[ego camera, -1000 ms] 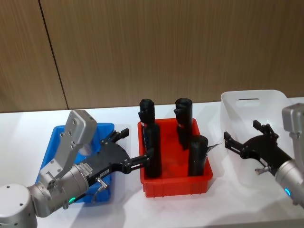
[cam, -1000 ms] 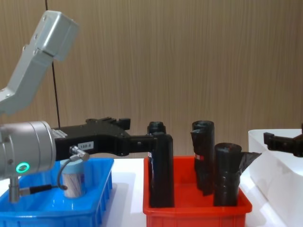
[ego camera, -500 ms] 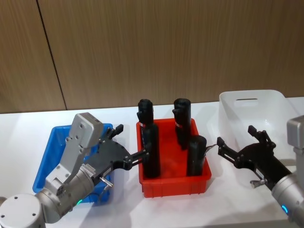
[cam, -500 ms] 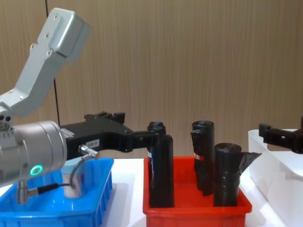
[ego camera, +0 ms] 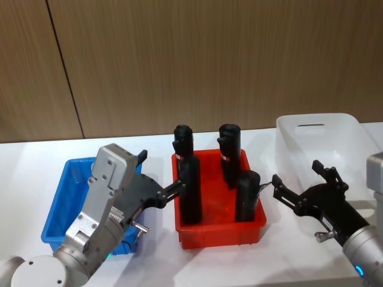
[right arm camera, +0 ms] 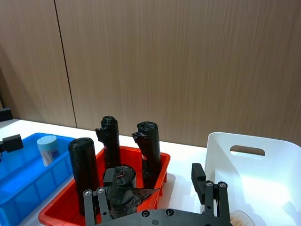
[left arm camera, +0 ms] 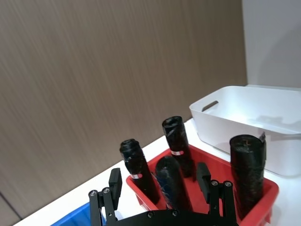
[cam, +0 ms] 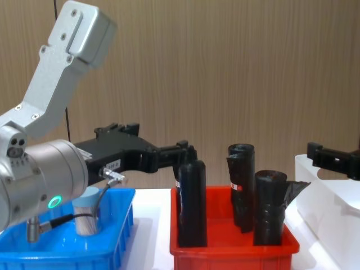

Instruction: Pick the cotton swabs from the blue box and place them into the white box.

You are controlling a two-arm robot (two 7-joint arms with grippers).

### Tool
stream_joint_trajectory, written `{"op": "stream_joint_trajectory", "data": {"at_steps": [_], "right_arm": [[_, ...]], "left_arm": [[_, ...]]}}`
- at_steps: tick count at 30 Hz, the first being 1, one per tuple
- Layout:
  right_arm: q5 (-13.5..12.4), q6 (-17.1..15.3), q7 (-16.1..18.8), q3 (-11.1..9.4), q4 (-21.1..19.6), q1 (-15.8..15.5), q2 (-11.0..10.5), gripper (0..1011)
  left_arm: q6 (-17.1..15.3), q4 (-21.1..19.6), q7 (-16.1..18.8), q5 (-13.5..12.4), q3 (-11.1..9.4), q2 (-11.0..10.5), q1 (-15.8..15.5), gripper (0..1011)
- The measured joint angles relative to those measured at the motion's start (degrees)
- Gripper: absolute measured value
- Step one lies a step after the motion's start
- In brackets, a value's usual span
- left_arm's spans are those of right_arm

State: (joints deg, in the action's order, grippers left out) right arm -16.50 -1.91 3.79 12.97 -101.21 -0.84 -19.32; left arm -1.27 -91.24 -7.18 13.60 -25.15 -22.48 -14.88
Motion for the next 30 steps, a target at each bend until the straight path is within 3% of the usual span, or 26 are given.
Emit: {"op": "stream_joint_trajectory", "data": {"at_steps": [5,12,30], "right_arm": [[0.0,0.0,0.0,-0.02,-0.03,0.0,-0.01,1002],[0.0,0.0,0.0,-0.03,-0.03,0.0,-0.02,1002],[0.02,-0.11,0.45,-0.06,0.04,0.01,-0.03,1002]], "left_arm": [[0.3,-1.14,3.73,-1.24,-0.53,0.34,0.75,1004],[0.52,-1.91,6.23,-2.07,-0.87,0.57,1.27,1004],[0.54,-1.99,6.56,-2.16,-0.9,0.58,1.31,1004]]}}
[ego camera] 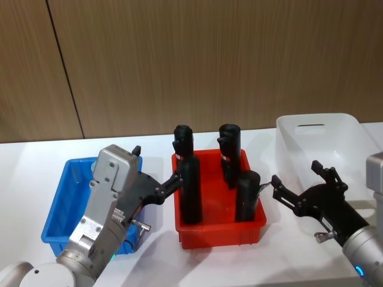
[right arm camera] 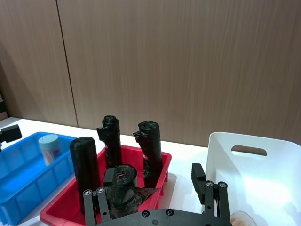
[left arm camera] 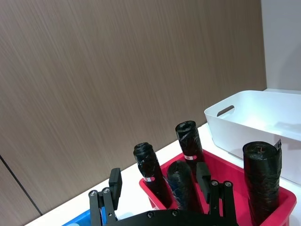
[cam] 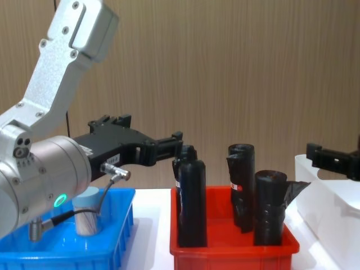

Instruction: Pick the cotton swabs from the blue box and place them into the white box.

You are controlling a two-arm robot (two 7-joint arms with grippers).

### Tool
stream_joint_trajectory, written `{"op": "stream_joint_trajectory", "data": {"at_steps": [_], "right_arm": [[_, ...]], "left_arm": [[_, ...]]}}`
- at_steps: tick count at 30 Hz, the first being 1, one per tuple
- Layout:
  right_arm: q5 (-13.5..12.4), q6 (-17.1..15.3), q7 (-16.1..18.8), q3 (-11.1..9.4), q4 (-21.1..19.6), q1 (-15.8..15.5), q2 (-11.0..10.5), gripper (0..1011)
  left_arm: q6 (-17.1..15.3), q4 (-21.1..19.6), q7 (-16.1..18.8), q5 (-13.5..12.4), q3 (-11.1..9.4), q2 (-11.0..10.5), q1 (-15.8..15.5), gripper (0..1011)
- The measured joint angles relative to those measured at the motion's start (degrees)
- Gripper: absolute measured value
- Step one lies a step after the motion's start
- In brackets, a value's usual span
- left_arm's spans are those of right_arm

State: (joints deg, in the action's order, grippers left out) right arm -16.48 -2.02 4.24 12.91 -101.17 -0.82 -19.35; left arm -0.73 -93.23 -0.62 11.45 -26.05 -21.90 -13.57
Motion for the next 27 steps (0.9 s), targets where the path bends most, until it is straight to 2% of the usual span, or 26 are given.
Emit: {"op": "stream_joint_trajectory", "data": {"at_steps": [5,14,22,27], "right_arm": [[0.0,-0.44,1.27,-0.03,0.17,0.12,-0.15,1002],[0.82,-2.87,5.89,0.22,1.57,1.26,-0.38,1002],[2.07,-4.98,9.57,0.66,4.53,3.47,0.29,1002],[3.28,-6.09,12.09,1.09,7.71,5.84,1.28,1002]], "left_arm": [[0.0,0.0,0.0,0.0,0.02,0.0,-0.02,1004],[-0.04,0.03,0.0,0.03,0.03,0.0,-0.02,1004],[-0.07,0.06,-0.01,0.04,0.03,0.0,-0.02,1004],[-0.07,0.06,-0.01,0.04,0.03,0.0,-0.02,1004]]}}
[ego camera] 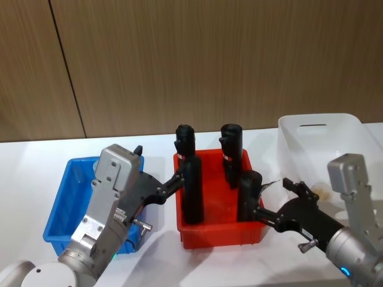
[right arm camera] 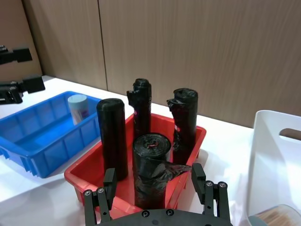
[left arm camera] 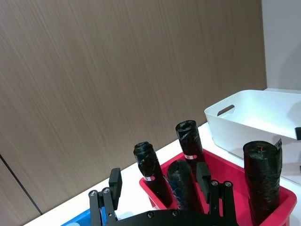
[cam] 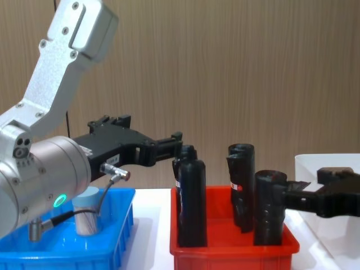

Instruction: Pick the cotton swabs from the blue box and place them into the white box.

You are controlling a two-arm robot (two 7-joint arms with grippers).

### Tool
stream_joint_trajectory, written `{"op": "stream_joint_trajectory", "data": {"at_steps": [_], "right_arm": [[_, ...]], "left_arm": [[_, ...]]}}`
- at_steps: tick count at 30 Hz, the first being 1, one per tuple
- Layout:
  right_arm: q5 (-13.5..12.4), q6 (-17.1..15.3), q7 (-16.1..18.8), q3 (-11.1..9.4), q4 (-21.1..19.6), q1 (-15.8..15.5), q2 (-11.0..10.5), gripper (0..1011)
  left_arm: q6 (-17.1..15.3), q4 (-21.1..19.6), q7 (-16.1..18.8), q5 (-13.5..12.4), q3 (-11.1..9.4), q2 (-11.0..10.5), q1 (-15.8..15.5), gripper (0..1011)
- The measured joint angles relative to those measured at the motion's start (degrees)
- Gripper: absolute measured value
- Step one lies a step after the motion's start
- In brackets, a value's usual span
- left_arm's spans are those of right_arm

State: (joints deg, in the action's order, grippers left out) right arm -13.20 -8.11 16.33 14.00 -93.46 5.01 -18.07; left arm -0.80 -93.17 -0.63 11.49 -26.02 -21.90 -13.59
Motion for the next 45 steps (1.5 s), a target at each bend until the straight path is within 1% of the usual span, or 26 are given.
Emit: {"op": "stream_joint_trajectory", "data": {"at_steps": [4,5,10,18,27,36,37,38,39,42,43,45], "right_arm": [[0.81,-0.42,1.28,0.28,2.19,1.61,0.68,1002],[0.81,-0.42,1.28,0.28,2.19,1.61,0.68,1002],[1.97,-0.74,2.96,0.69,5.67,4.1,1.82,1002],[3.13,-0.78,4.42,1.14,9.73,6.98,3.18,1002],[4.0,-0.48,5.18,1.5,14.02,9.95,4.54,1002],[4.13,-0.11,5.64,1.67,16.74,11.95,5.42,996],[4.13,-0.05,5.68,1.67,16.88,12.06,5.47,970],[4.13,-0.05,5.68,1.67,16.88,12.06,5.47,970],[4.14,0.05,5.73,1.68,17.31,12.4,5.61,929],[4.14,0.14,5.78,1.68,17.59,12.64,5.69,865],[4.12,0.17,5.82,1.68,17.74,12.77,5.72,815],[4.08,0.2,5.87,1.67,17.84,12.85,5.73,786]], "left_arm": [[0.0,0.0,0.0,0.0,0.0,0.0,0.0,1004],[0.0,0.0,0.0,0.0,0.0,0.0,0.0,1004],[0.0,0.0,0.0,0.0,0.0,0.0,0.0,1004],[0.01,0.0,0.0,-0.01,0.0,0.0,0.0,1004],[0.01,0.0,0.0,0.0,0.0,0.0,0.0,1004],[0.01,0.0,0.0,-0.01,0.0,0.0,0.0,1004],[0.01,0.0,0.0,0.0,0.0,0.0,0.0,1004],[0.01,0.0,0.0,0.0,0.0,0.0,0.0,1004],[0.01,0.0,0.0,-0.01,0.0,0.0,0.0,1004],[0.01,0.0,0.0,0.0,0.0,0.0,0.0,1004],[0.01,0.0,0.0,-0.01,0.0,0.0,0.0,1004],[0.01,0.0,0.0,0.0,0.0,0.0,0.0,1004]]}}
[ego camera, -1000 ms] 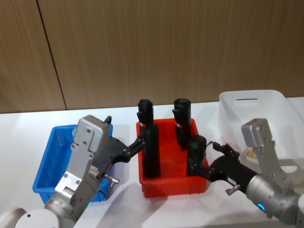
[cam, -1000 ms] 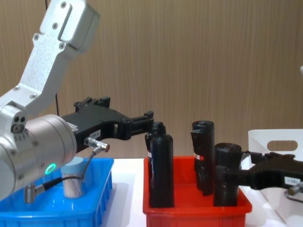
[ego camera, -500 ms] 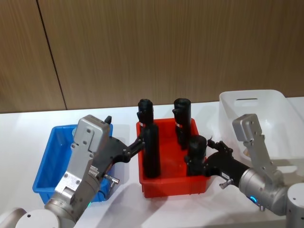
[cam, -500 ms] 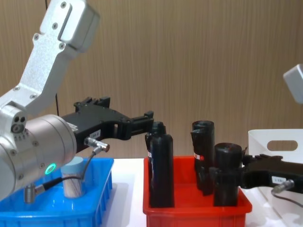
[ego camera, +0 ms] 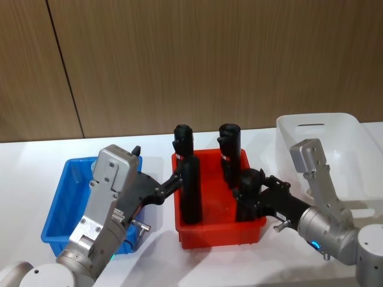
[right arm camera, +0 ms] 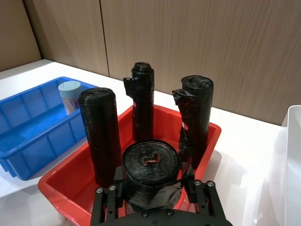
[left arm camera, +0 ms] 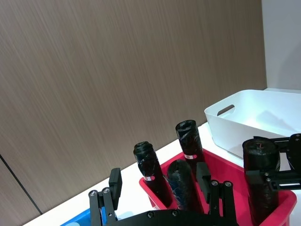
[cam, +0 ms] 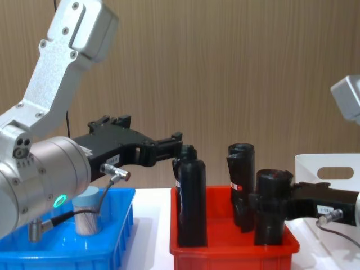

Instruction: Pick the cotton swabs from the blue box and place them into the white box.

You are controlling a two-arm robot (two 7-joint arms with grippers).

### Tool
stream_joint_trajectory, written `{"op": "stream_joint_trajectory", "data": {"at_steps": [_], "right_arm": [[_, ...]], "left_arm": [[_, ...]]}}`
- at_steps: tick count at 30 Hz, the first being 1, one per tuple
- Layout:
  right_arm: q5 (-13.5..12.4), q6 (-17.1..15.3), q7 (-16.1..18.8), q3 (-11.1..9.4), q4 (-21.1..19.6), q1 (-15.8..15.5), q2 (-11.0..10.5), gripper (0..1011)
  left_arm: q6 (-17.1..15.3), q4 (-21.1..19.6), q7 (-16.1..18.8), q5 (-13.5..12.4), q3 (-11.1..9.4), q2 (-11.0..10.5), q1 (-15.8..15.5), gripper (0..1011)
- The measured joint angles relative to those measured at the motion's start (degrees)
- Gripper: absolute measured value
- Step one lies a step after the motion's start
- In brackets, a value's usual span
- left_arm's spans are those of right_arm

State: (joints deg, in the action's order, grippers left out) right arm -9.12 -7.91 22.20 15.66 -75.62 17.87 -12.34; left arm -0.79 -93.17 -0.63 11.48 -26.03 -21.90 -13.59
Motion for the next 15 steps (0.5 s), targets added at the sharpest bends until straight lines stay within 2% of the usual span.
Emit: {"op": "stream_joint_trajectory", "data": {"at_steps": [4,5,7,15], "right_arm": [[-0.15,0.03,0.23,-0.07,0.07,0.12,-0.02,649],[-0.15,0.03,0.23,-0.07,0.07,0.12,-0.02,649],[-0.44,0.03,0.32,-0.11,-0.07,0.12,-0.1,554],[-1.35,0.06,0.36,-0.25,-1.74,-0.36,-0.41,505]], "left_arm": [[0.0,0.0,0.0,0.0,0.0,0.0,0.0,1004],[0.0,0.0,0.0,0.0,0.0,0.0,0.0,1004],[0.0,0.0,0.0,0.0,0.0,0.0,0.0,1004],[0.0,0.0,0.0,0.0,0.0,0.0,0.0,1004]]}}
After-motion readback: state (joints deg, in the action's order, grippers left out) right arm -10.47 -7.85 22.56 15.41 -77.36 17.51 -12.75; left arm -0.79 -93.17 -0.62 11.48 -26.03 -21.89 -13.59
